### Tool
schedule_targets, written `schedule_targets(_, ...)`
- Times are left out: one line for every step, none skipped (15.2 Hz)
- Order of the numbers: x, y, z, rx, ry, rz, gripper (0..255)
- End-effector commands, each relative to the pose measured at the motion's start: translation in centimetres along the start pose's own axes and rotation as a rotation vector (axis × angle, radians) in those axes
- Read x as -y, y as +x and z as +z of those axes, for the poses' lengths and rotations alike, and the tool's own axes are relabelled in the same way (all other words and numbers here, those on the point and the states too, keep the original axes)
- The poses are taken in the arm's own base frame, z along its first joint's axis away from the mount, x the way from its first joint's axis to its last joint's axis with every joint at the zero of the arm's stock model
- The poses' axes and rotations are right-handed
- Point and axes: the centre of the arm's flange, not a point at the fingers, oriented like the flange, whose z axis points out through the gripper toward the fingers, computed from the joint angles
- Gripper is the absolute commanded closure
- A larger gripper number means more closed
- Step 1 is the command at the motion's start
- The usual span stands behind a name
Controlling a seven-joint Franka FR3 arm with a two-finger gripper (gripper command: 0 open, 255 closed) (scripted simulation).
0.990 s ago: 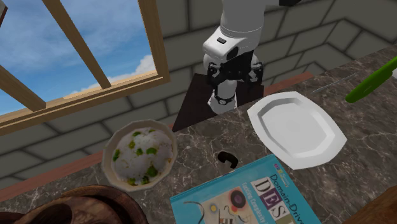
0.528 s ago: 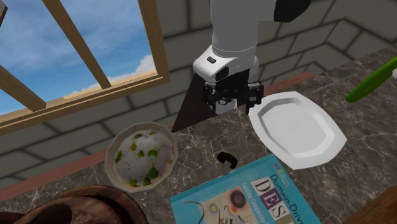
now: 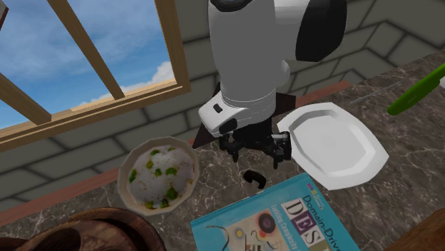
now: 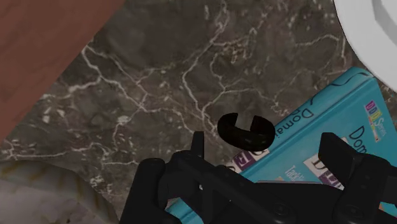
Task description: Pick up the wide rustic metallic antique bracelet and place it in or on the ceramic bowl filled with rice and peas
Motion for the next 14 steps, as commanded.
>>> schedule_targets(-0.4,1.5,0.4,-0.013,0.012,0.020,0)
schedule_targets(-0.4,1.5,0.9,-0.013,0.012,0.020,0)
schedule_targets(-0.4,1.5,1.4,-0.013,0.012,0.020,0)
schedule_targets(-0.3,1.5,2.0,-0.013,0.012,0.020,0)
schedule_targets(-0.3,1.6,2.5,-0.013,0.012,0.020,0)
schedule_targets(-0.3,1.6,3.0,-0.013,0.012,0.020,0)
schedule_targets(-0.3,1.6,3.6,-0.013,0.012,0.020,0)
schedule_targets(-0.3,1.6,4.4,-0.013,0.012,0.020,0)
schedule_targets(-0.3,1.6,4.4,-0.013,0.012,0.020,0)
schedule_targets(-0.3,1.6,4.4,-0.013,0.012,0.020,0)
schedule_targets(-0.3,1.6,4.4,-0.013,0.012,0.020,0)
schedule_targets(-0.3,1.6,4.4,-0.013,0.012,0.020,0)
schedule_targets(-0.3,1.6,4.4,-0.013,0.012,0.020,0)
schedule_targets(-0.3,1.6,4.4,-0.013,0.012,0.020,0)
